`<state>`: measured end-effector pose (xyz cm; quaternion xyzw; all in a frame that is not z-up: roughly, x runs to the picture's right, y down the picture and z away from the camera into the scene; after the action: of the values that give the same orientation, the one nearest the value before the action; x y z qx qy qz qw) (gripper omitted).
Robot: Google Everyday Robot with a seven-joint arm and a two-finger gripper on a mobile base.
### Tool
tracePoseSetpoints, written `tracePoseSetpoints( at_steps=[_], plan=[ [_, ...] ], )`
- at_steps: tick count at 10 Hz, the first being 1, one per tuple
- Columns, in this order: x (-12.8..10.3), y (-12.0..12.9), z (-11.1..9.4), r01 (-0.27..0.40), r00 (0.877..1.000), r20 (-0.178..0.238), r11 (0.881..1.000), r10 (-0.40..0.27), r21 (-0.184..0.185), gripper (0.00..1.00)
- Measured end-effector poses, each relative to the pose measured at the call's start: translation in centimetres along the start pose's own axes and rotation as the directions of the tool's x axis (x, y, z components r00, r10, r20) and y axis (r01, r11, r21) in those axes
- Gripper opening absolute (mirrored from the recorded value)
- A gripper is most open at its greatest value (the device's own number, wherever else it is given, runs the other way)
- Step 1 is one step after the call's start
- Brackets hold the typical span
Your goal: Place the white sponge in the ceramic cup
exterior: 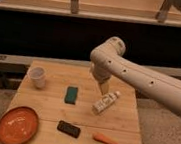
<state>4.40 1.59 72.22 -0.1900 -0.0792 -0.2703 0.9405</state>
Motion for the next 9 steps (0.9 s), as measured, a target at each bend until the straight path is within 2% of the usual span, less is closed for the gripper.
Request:
tracePoseSetpoints(
  at_steps=[5,9],
  plan=[
    [-2.4,-2.8,1.6,0.110,0.994,0.014,0.993,-0.110,0.032,0.80],
    [-3.8,-4.3,3.3,0.184,0.982,0.034,0.981,-0.186,0.055,0.80]
  ],
)
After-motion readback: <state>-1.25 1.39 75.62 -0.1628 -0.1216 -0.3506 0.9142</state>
